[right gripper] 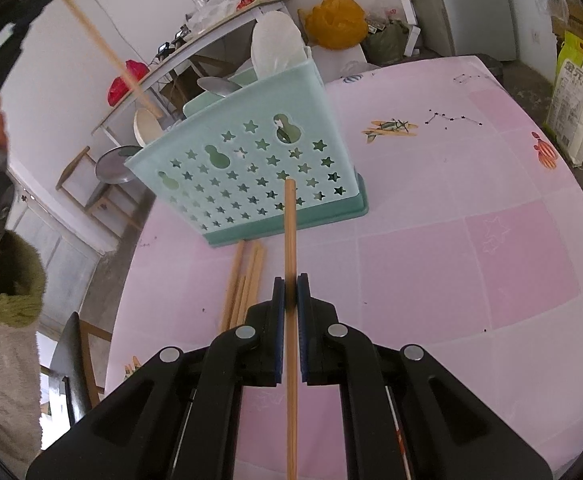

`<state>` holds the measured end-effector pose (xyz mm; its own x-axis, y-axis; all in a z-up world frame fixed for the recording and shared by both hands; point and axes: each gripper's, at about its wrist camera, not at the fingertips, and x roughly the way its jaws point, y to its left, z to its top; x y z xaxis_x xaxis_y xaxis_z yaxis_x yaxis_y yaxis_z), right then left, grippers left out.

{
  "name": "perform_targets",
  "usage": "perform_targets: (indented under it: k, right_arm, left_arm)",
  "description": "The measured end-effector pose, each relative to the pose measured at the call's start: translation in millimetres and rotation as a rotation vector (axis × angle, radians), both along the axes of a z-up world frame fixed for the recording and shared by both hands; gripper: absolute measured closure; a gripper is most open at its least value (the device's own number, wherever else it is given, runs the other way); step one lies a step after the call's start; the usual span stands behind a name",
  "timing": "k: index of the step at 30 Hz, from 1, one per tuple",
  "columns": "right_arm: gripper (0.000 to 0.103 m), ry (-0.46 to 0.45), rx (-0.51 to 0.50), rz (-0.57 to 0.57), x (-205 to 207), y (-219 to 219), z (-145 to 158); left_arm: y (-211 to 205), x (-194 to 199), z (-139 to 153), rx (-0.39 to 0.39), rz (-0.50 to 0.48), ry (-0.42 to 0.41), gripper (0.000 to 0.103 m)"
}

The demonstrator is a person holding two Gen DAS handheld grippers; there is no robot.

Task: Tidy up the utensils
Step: 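Lower the chopstick into the green holder and open the left gripper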

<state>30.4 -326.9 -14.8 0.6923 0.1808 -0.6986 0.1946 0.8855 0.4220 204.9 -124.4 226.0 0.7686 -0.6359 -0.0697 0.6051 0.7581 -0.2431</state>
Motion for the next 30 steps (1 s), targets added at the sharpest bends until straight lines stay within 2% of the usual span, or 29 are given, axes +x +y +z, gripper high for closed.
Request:
perform_targets:
  k: [5,11,18,22,27,30]
  right_arm:
    - [0.097,0.009,0.012,-0.003,2.5,-2.9,-4.5]
    - [0.097,0.007,0.018,-0.010,1.9,-6.3,-4.5]
    - [0.097,-0.006,0.011,-0.012,-0.7,-5.4,0.4]
    - [0.097,-0.024,0.007,-0.020,-4.8,-5.6,5.7]
    - [0.097,-0.055,-0.002,-0.025,-11.8,-4.0,16.4]
    - [0.097,-0.088,-0.022,-0.019,-17.3,-1.8,27.4]
  left_arm:
    - [-16.7,14.3,-22.4,0.027,0.032,0.020,0.098]
    - [-27.2,14.6,-55.9,0.111,0.030,0.050,0.098]
    - [-6.8,2.0,-73.6,0.131,0.021,0.109,0.097]
    - [11.8,-13.3,-74.9,0.129,0.018,0.134,0.090]
    - [36.8,-39.0,-76.1,0.129,0.010,0.141,0.088]
    - [51.3,-58.4,-82.7,0.160,-0.001,0.150,0.088]
